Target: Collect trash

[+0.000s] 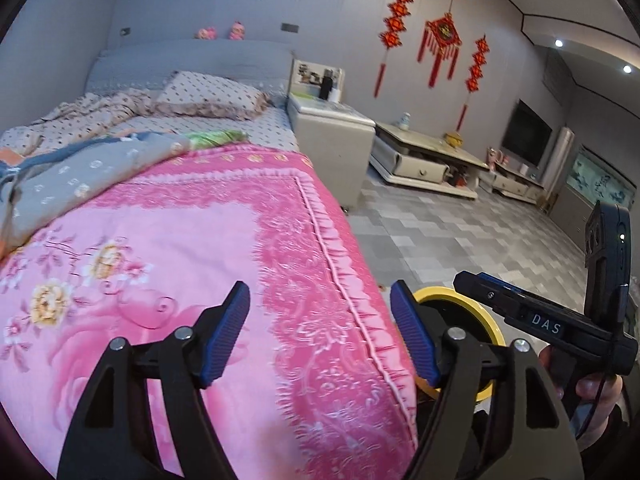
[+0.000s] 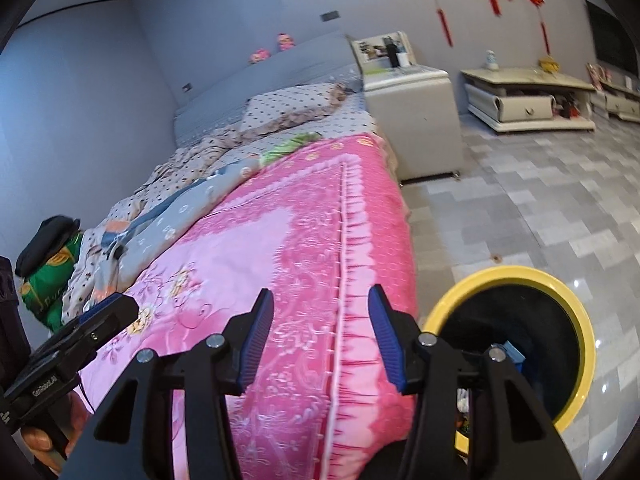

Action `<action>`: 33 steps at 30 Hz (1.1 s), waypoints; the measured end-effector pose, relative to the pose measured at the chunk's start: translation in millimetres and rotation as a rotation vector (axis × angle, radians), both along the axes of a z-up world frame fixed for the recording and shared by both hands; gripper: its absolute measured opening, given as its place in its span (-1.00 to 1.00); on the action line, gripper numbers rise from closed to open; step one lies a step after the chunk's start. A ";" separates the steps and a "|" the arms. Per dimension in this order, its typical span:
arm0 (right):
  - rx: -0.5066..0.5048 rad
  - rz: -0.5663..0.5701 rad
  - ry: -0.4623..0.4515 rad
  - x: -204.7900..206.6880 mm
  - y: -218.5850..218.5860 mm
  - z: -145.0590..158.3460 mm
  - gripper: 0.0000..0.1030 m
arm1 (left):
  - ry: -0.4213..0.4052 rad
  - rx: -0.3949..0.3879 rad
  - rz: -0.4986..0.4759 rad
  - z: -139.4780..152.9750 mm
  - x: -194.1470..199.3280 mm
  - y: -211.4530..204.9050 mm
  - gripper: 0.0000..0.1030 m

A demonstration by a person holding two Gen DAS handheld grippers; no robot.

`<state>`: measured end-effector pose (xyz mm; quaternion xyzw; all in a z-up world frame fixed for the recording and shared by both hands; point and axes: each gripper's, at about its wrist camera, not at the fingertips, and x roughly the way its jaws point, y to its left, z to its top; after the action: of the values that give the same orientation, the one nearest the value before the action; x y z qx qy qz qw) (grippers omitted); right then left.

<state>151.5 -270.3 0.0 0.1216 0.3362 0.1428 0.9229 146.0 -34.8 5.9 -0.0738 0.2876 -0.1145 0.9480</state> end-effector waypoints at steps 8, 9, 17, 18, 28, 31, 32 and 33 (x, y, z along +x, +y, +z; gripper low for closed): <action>-0.059 0.004 -0.127 -26.2 40.2 25.4 0.47 | -0.150 0.045 0.103 31.1 -62.5 40.7 0.79; -0.065 -0.004 -0.149 -30.5 43.0 28.4 0.51 | -0.159 0.043 0.112 33.4 -67.5 43.9 0.80; -0.091 -0.066 -0.272 -59.3 51.6 39.9 0.78 | -0.217 0.006 0.133 38.8 -100.6 56.9 0.83; -0.095 -0.071 -0.281 -62.8 52.0 40.6 0.78 | -0.224 0.001 0.134 38.6 -102.4 57.7 0.83; -0.115 -0.081 -0.299 -76.7 61.3 35.4 0.83 | -0.259 -0.027 0.155 34.1 -120.3 63.5 0.83; -0.118 -0.075 -0.290 -78.0 63.3 31.9 0.84 | -0.256 -0.041 0.157 32.4 -121.6 65.1 0.83; -0.119 -0.075 -0.288 -78.1 63.6 31.1 0.84 | -0.255 -0.044 0.157 32.3 -121.7 65.8 0.84; -0.119 -0.075 -0.287 -79.2 64.1 30.7 0.84 | -0.255 -0.047 0.156 32.1 -121.8 66.4 0.84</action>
<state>72.3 -206.2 30.6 0.0575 0.2041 0.1039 0.9717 24.2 31.6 38.0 -0.1028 0.1553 -0.0553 0.9809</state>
